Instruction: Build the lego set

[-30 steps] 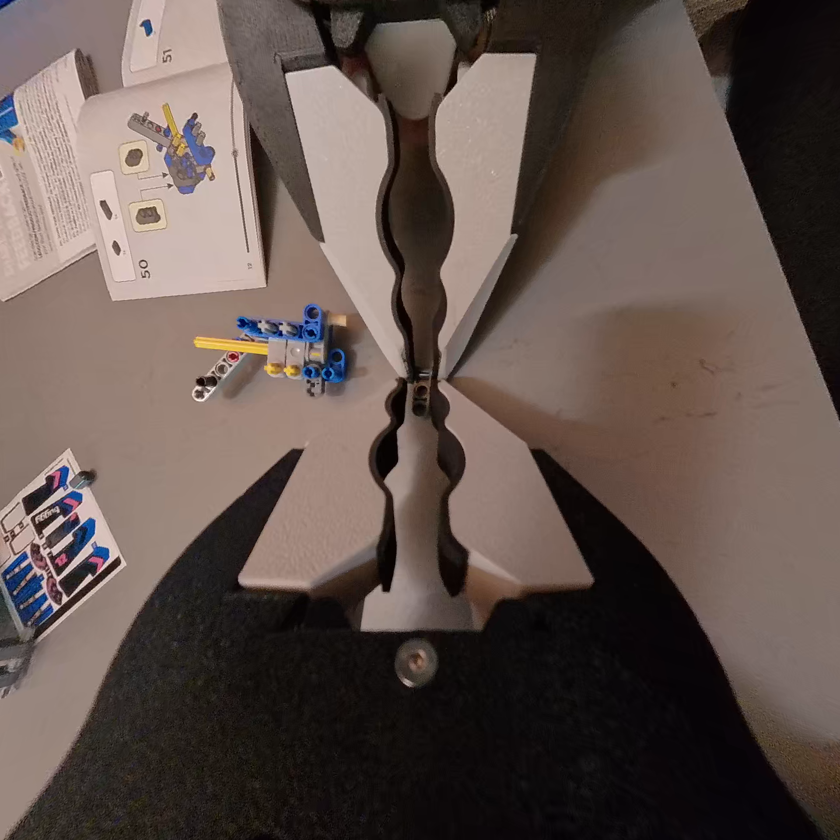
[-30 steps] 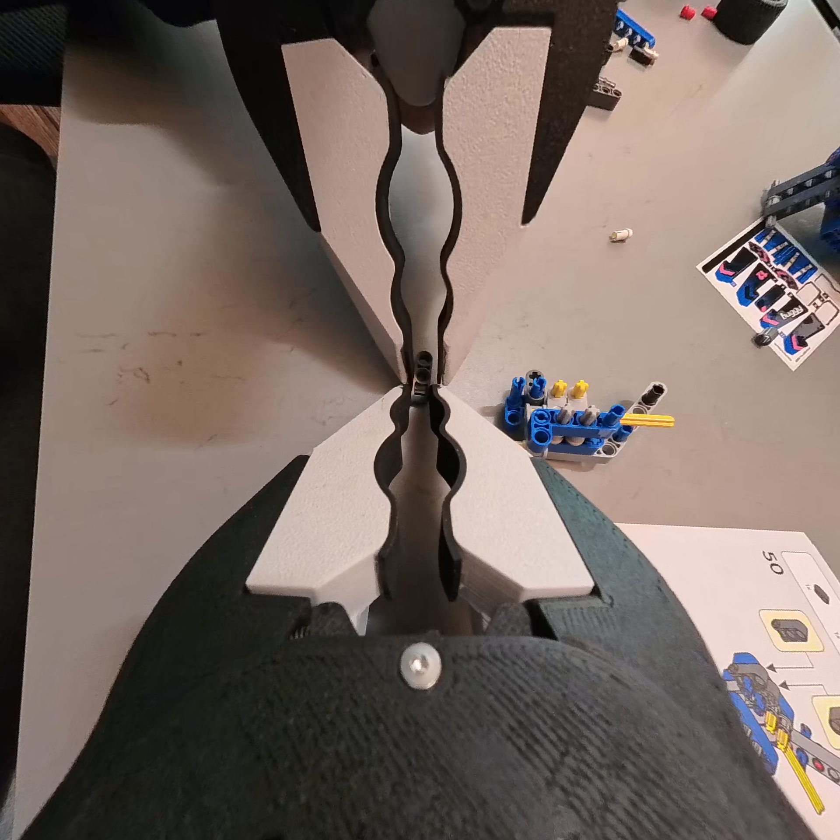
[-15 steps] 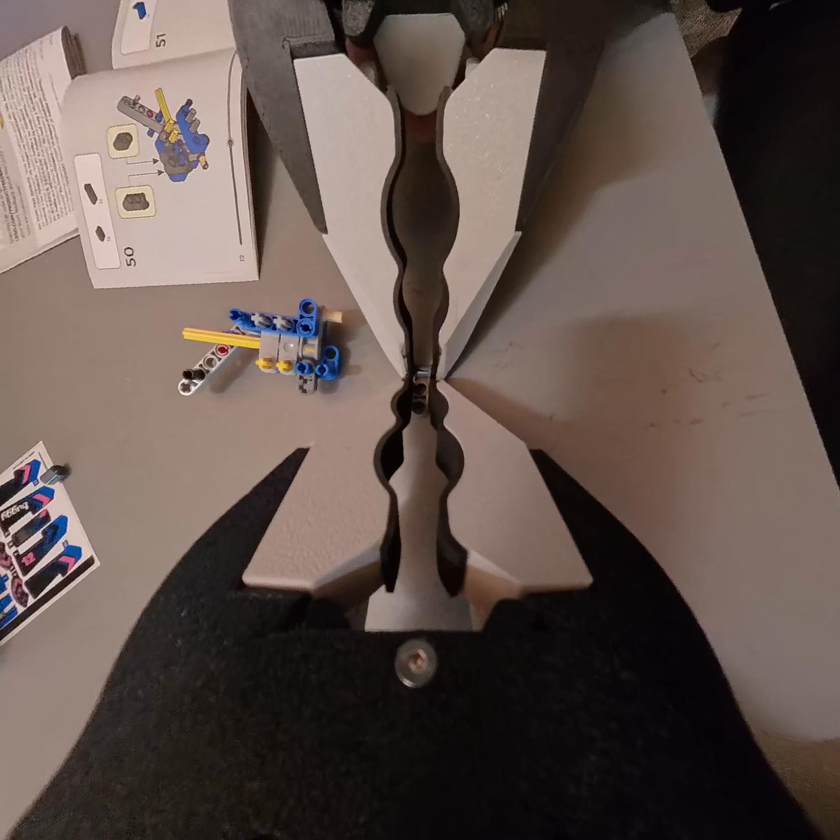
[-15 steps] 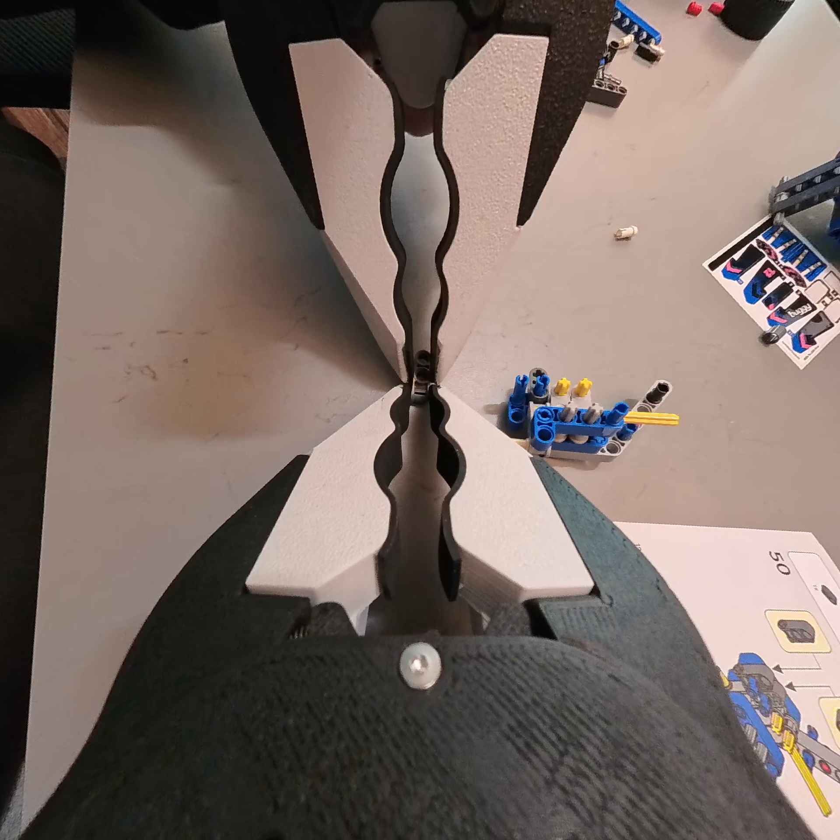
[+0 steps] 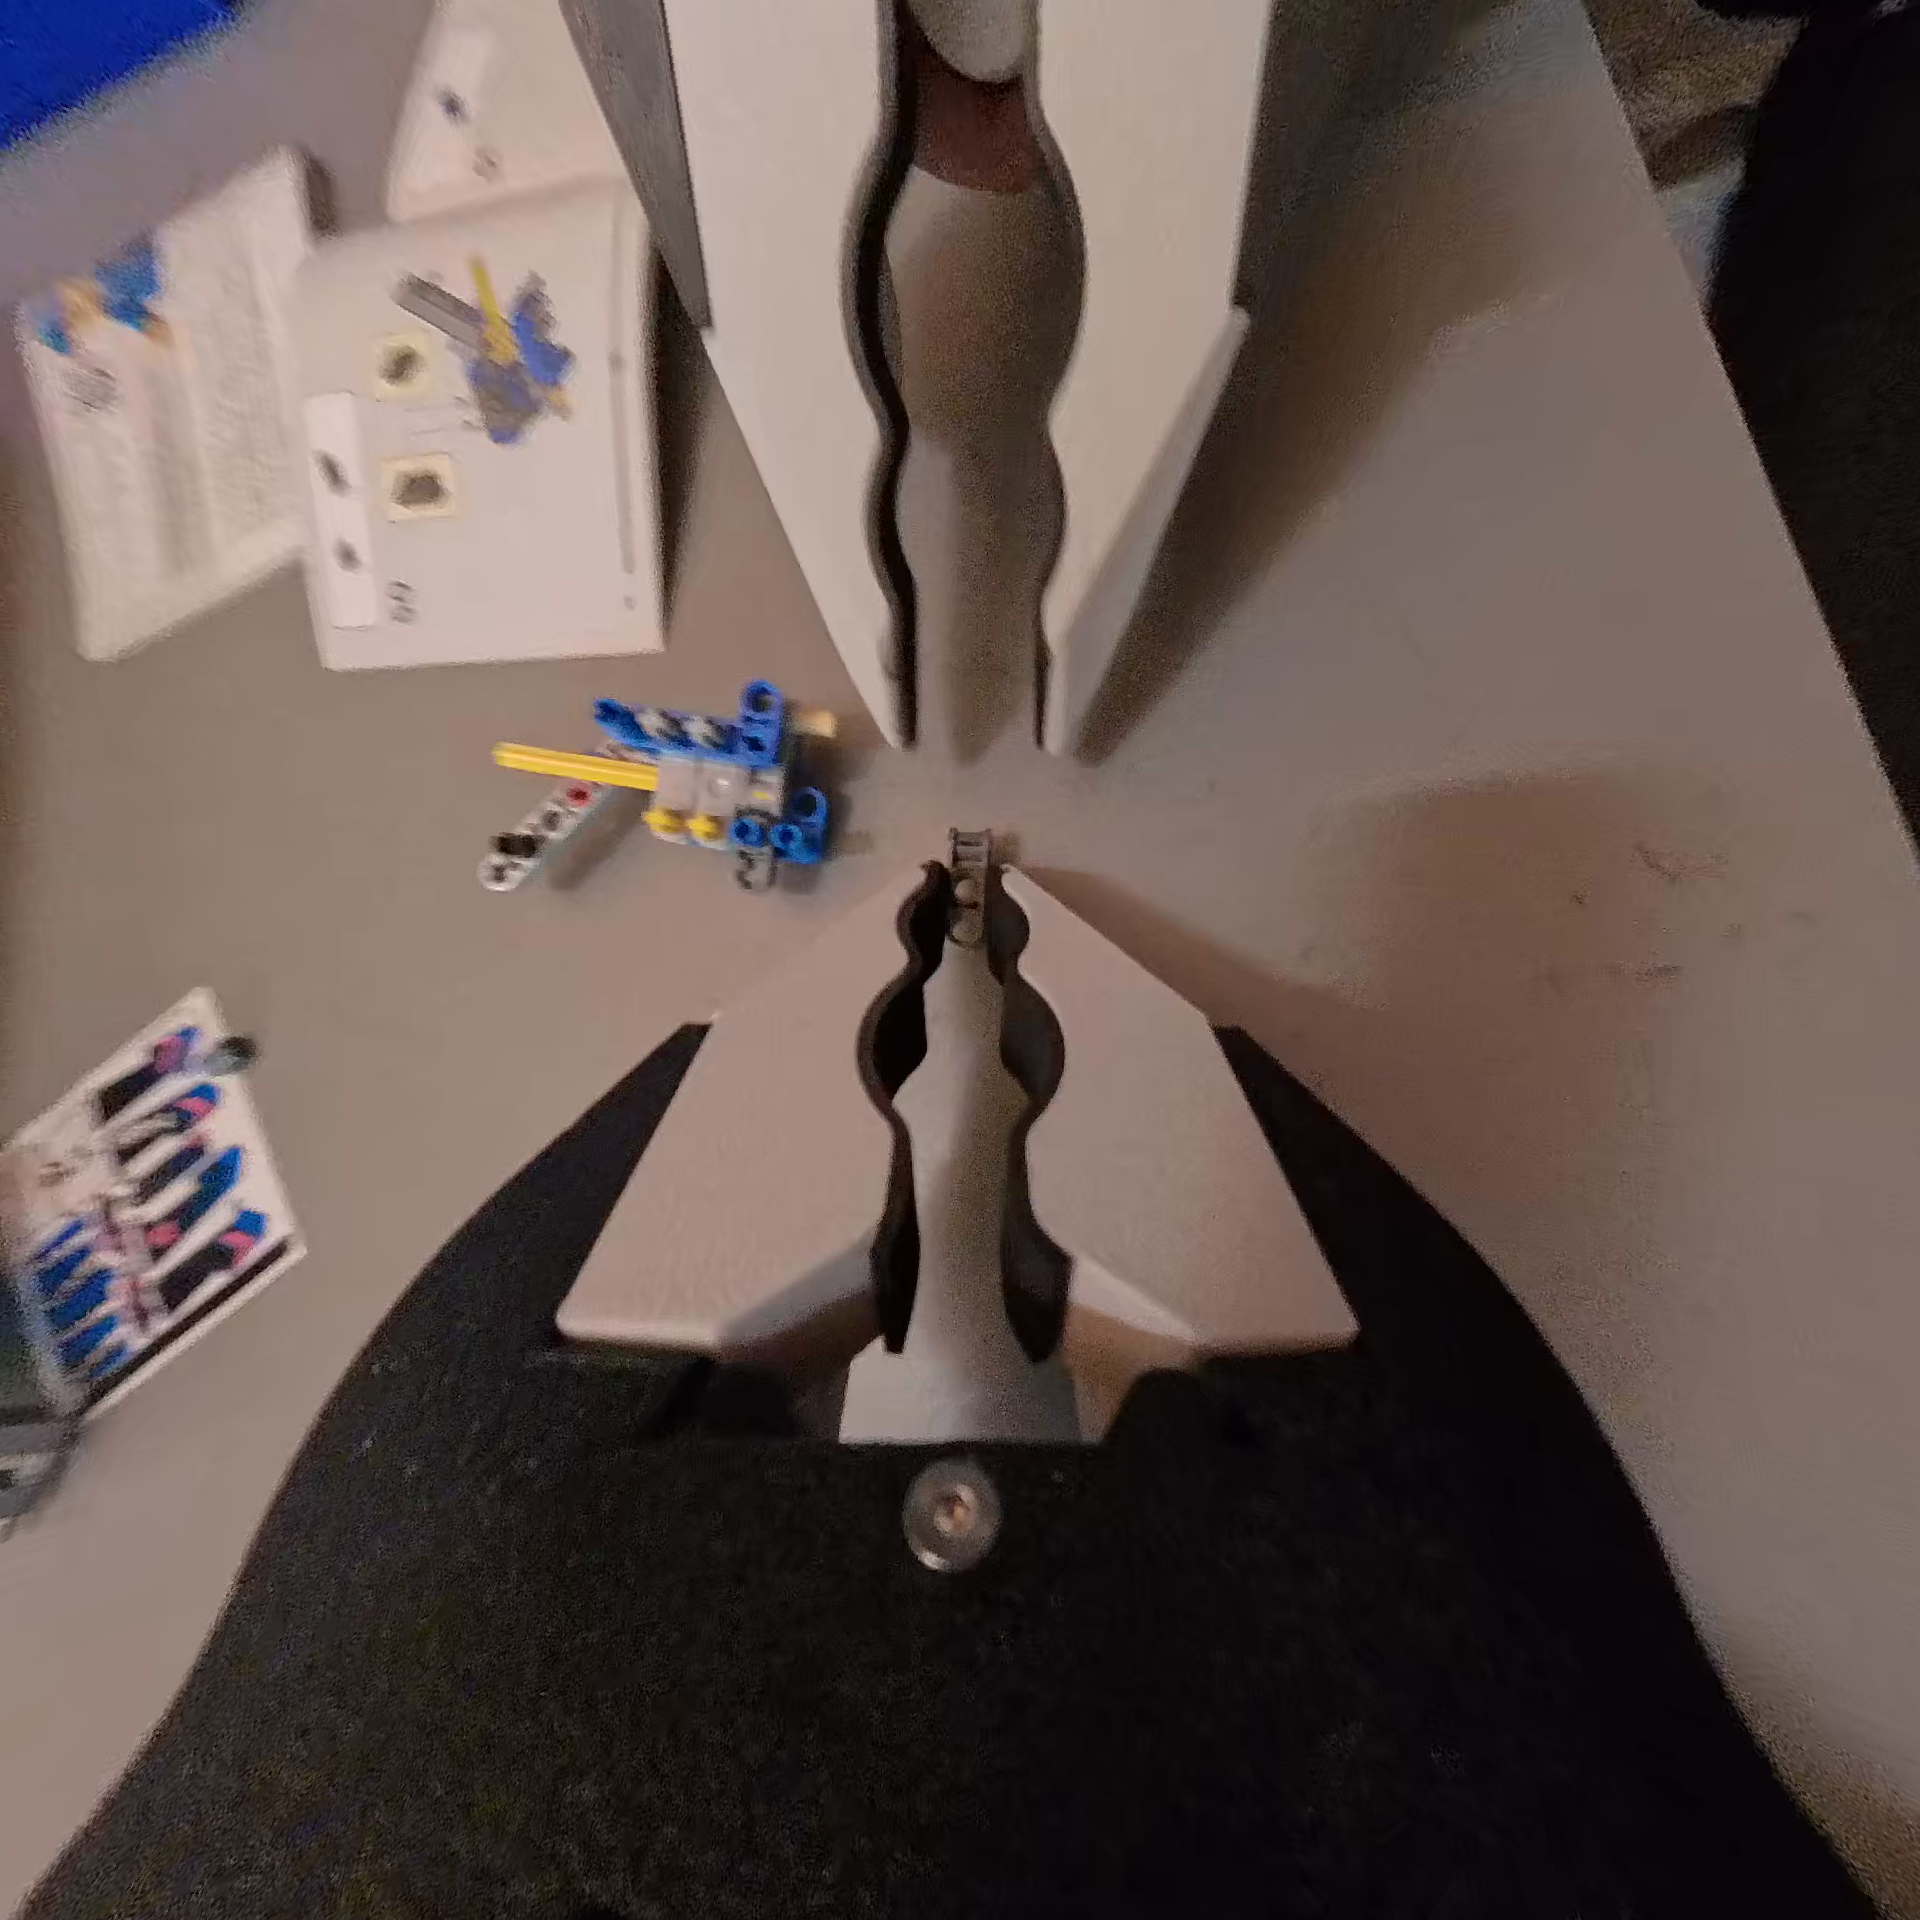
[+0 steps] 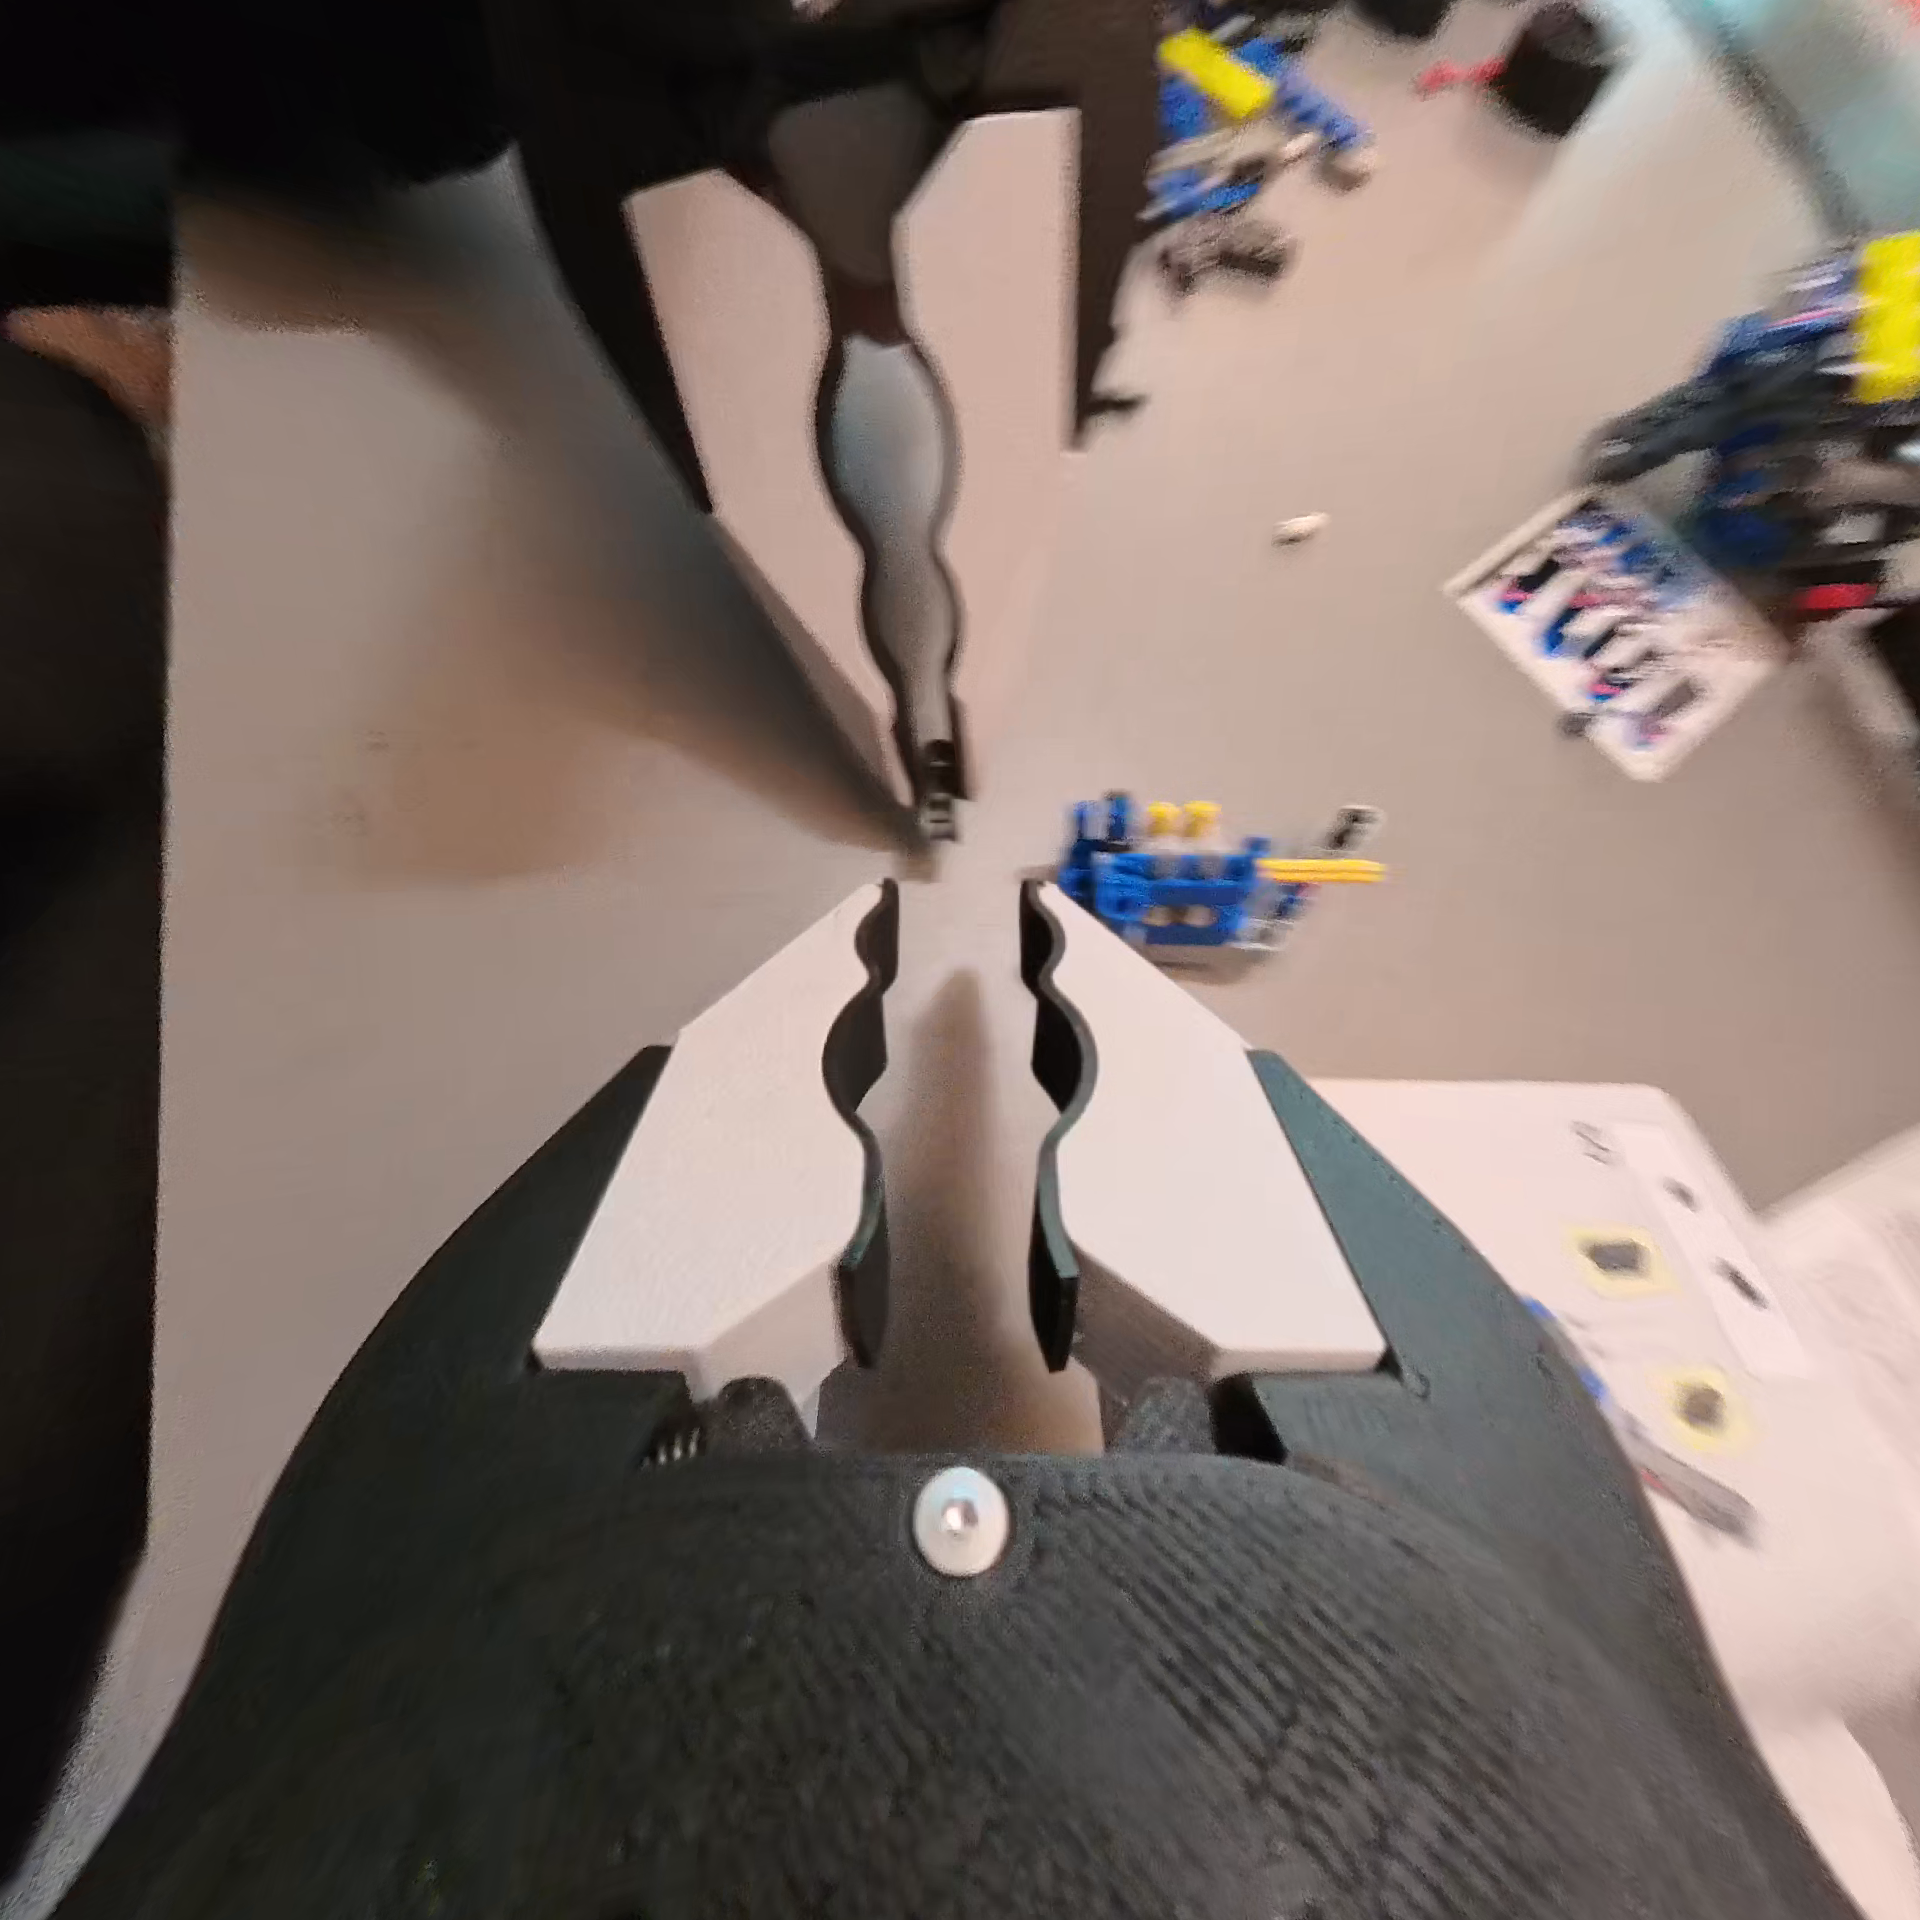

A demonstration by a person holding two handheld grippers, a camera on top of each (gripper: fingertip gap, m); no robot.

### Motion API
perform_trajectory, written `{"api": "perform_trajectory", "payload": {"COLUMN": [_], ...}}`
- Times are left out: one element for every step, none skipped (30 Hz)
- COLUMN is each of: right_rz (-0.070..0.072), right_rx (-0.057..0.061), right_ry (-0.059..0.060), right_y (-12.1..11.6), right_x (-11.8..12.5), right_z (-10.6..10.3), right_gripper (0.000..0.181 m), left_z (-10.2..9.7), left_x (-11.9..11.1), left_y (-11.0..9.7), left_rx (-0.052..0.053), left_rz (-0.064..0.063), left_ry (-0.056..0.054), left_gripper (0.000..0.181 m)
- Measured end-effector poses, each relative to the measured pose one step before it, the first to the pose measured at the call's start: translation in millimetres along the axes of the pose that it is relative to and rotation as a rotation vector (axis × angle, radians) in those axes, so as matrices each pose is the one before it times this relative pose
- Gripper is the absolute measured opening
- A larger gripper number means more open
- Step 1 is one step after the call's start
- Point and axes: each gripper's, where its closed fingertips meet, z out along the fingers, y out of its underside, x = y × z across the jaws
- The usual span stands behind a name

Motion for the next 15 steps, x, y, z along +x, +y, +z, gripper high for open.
{"api": "perform_trajectory", "payload": {"right_rz": [0.0222, 0.0261, 0.0128, -0.0080, -0.0180, -0.0232, -0.0245, -0.0178, -0.0110, -0.0119, -0.0136, -0.0094, -0.0027, -0.0016, -0.0054], "right_rx": [0.0385, 0.0430, 0.0419, 0.0237, -0.0061, -0.0231, -0.0122, 0.0113, 0.0175, 0.0076, -0.0051, -0.0131, -0.0109, -0.0022, -0.0033], "right_ry": [0.0668, 0.0759, 0.0547, 0.0081, -0.0132, -0.0143, -0.0120, -0.0116, -0.0103, -0.0047, -0.0022, -0.0065, -0.0079, -0.0154, -0.0067], "right_y": [-3.57, -3.13, -2.54, 0.46, 3.94, 4.81, 1.97, -2.21, -3.28, -1.27, 1.30, 2.69, 2.36, 1.08, 0.38], "right_x": [14.63, 16.61, 12.76, 4.13, -0.39, -1.20, -1.55, -1.99, -1.70, -0.33, 0.16, -0.39, -0.57, -2.12, -1.02], "right_z": [-8.29, -5.48, -1.22, 2.49, 4.56, 5.25, 4.56, 3.33, 2.39, 2.24, 2.07, 2.04, 1.88, 1.50, 0.79], "right_gripper": [0.035, 0.040, 0.045, 0.052, 0.058, 0.061, 0.061, 0.060, 0.058, 0.056, 0.052, 0.049, 0.046, 0.042, 0.038], "left_z": [-3.00, -2.55, -1.96, -1.30, -0.24, 0.34, 0.49, 0.63, 0.38, 0.08, 0.06, -0.05, -0.01, 0.14, 0.15], "left_x": [-5.60, -5.24, -5.56, -4.63, -3.54, -3.60, -2.33, -0.78, -0.87, -0.33, 0.74, 0.25, 0.32, 0.95, 0.28], "left_y": [-2.13, -2.00, -3.49, -3.72, -2.73, -1.71, -0.64, 0.05, 0.37, 0.76, 1.16, 1.00, 1.28, 2.07, 1.94], "left_rx": [0.0218, 0.0164, 0.0231, 0.0236, 0.0167, 0.0130, 0.0087, 0.0055, 0.0066, 0.0057, 0.0038, 0.0048, 0.0021, -0.0038, -0.0053], "left_rz": [0.0171, 0.0170, 0.0215, 0.0197, 0.0147, 0.0171, 0.0139, 0.0033, 0.0006, 0.0022, -0.0013, -0.0035, -0.0009, -0.0008, 0.0003], "left_ry": [-0.0367, -0.0310, -0.0326, -0.0238, -0.0140, -0.0157, -0.0088, 0.0010, -0.0032, -0.0039, 0.0012, -0.0035, -0.0040, 0.0020, -0.0020], "left_gripper": [0.004, 0.004, 0.004, 0.004, 0.004, 0.004, 0.004, 0.004, 0.004, 0.004, 0.004, 0.004, 0.004, 0.004, 0.004]}}
